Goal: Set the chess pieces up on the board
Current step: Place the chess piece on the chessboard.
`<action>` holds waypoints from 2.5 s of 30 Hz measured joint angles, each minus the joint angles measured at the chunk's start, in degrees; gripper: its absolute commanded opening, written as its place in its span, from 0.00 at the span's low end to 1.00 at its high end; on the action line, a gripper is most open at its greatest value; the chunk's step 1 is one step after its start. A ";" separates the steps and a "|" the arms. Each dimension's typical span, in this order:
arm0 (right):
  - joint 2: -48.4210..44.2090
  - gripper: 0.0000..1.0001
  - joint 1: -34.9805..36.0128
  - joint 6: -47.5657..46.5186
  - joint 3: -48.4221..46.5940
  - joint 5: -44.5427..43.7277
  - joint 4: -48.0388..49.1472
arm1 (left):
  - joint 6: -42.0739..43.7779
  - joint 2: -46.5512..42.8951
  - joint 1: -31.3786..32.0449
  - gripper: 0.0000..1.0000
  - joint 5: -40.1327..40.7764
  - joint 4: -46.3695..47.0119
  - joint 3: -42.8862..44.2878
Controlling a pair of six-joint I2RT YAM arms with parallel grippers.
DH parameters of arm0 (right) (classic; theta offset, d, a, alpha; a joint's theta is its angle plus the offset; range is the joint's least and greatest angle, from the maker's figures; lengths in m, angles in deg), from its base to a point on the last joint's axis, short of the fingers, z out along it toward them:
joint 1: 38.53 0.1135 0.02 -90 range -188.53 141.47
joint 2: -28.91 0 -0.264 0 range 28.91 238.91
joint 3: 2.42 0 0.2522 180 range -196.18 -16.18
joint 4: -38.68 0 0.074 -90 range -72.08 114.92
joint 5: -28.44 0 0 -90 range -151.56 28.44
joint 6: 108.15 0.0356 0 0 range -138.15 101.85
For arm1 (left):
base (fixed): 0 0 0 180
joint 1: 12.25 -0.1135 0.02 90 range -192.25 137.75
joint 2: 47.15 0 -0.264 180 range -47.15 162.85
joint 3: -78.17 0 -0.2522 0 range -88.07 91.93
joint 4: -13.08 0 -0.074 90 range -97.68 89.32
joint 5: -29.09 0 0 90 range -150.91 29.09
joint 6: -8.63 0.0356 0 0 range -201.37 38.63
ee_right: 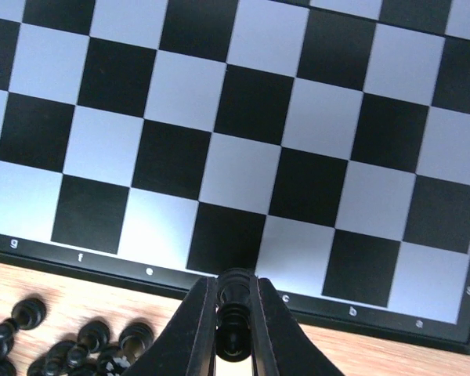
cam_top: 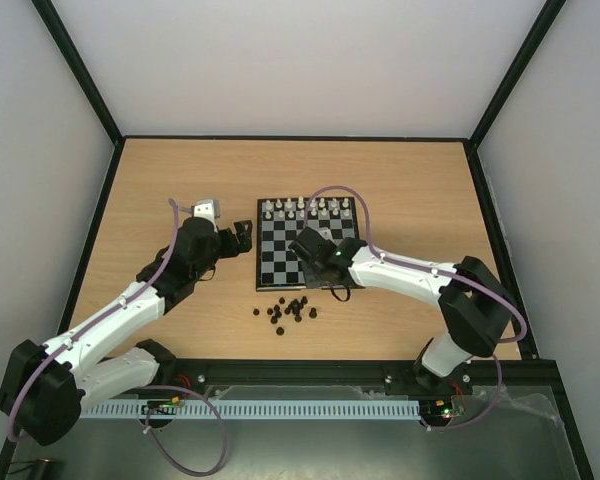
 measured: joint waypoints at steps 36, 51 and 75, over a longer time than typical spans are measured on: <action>5.46 0.11 -2.93 -3.02 -2.54 3.87 3.91 | 0.02 -0.22 0.00 1.00 0.02 0.00 0.00; 5.42 0.09 -2.93 -2.99 -2.54 3.85 3.76 | 0.00 -0.22 0.00 0.99 0.02 0.00 0.00; 1.73 0.96 -2.93 -3.58 -3.17 3.63 2.25 | 0.02 -0.22 0.00 0.99 0.04 0.00 0.00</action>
